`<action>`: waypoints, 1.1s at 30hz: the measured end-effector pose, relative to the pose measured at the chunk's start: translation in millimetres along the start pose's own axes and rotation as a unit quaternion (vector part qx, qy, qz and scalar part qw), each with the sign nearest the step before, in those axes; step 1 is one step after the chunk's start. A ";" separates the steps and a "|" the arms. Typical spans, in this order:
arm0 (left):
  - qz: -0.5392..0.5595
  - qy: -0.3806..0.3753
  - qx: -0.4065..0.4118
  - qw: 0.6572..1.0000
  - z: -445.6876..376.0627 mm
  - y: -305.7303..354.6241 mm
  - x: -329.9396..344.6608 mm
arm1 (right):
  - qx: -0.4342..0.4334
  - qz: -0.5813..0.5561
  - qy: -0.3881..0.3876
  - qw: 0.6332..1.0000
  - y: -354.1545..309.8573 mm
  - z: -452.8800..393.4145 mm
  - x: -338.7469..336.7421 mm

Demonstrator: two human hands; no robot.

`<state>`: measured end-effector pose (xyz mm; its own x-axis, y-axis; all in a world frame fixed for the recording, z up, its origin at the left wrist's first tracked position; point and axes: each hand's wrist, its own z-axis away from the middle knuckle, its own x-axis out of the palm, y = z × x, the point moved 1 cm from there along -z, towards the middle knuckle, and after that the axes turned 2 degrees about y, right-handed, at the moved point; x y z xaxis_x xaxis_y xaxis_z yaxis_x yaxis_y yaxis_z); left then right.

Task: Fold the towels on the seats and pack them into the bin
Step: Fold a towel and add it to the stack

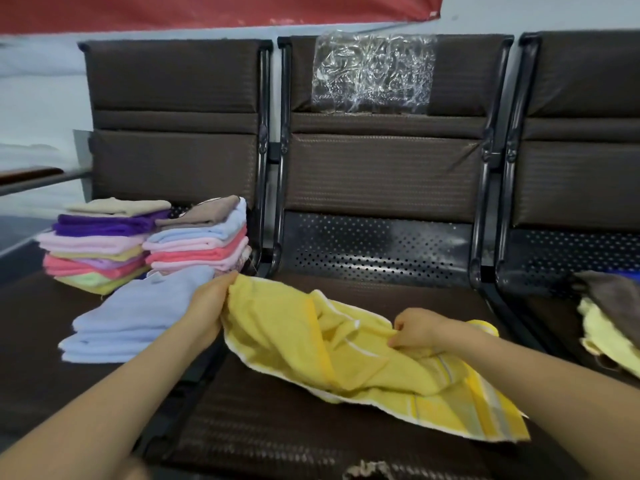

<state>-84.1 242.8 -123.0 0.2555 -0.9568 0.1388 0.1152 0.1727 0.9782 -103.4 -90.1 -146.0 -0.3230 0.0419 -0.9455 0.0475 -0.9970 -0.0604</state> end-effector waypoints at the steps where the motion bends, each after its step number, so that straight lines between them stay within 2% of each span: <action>1: 0.007 -0.001 0.008 1.000 0.6 2.0 -2.8 | 0.023 0.003 -0.007 1.000 4.3 0.9 -1.0; 4: -0.048 -0.021 0.009 0.999 -0.6 0.4 -14.6 | 0.035 0.009 0.030 0.999 7.6 10.0 -1.9; 6: -0.084 -0.027 -0.013 0.996 2.4 -2.5 -18.0 | -0.043 -0.030 0.094 0.994 -3.3 18.3 -0.7; 8: -0.100 -0.031 -0.019 0.994 8.5 -2.3 -17.5 | -0.147 -0.143 0.121 0.971 -23.3 31.5 -4.4; 11: -0.075 -0.028 -0.038 0.996 12.2 -0.3 -14.6 | -0.228 -0.216 0.035 0.949 -52.4 47.4 -6.1; 14: -0.047 -0.061 -0.062 0.995 12.1 1.5 -16.2 | -0.270 -0.166 -0.001 0.948 -67.7 47.4 3.0; 16: -0.098 -0.083 -0.080 0.988 15.7 0.4 -17.1 | -0.266 -0.205 -0.011 0.942 -69.1 47.3 1.2; 18: -0.145 -0.063 -0.089 0.983 12.5 -5.4 -18.8 | -0.255 -0.256 -0.037 0.932 -65.8 49.0 0.0; 20: -0.191 -0.034 -0.077 0.978 7.9 -9.4 -21.1 | -0.269 -0.200 -0.040 0.941 -66.0 49.0 7.2; 22: -0.211 -0.017 -0.065 0.975 6.7 -9.3 -19.8 | -0.296 -0.111 0.001 0.949 -71.5 44.9 19.5; 23: -0.212 -0.008 -0.057 0.976 5.9 -8.5 -18.8 | -0.295 -0.116 0.029 0.948 -76.9 42.6 21.3; 26: -0.190 0.025 -0.022 0.981 5.4 -2.6 -16.3 | -0.246 -0.221 0.076 0.941 -78.4 38.8 4.6; 29: -0.126 0.054 0.029 0.990 9.5 5.5 -15.1 | -0.185 -0.341 0.160 0.908 -64.2 38.7 -24.8; 31: -0.057 0.023 0.051 0.997 16.2 10.8 -11.4 | -0.157 -0.393 0.206 0.882 -52.9 41.1 -44.4; 33: -0.023 -0.049 0.068 0.996 20.2 14.2 -5.6 | -0.160 -0.427 0.193 0.869 -41.5 42.7 -60.0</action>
<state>-103.3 245.8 -106.7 0.1575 -0.9824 0.1003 -0.0084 0.1003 0.9949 -126.4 -54.0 -73.2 -0.0313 0.8373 -0.5458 0.2268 -0.5259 -0.8197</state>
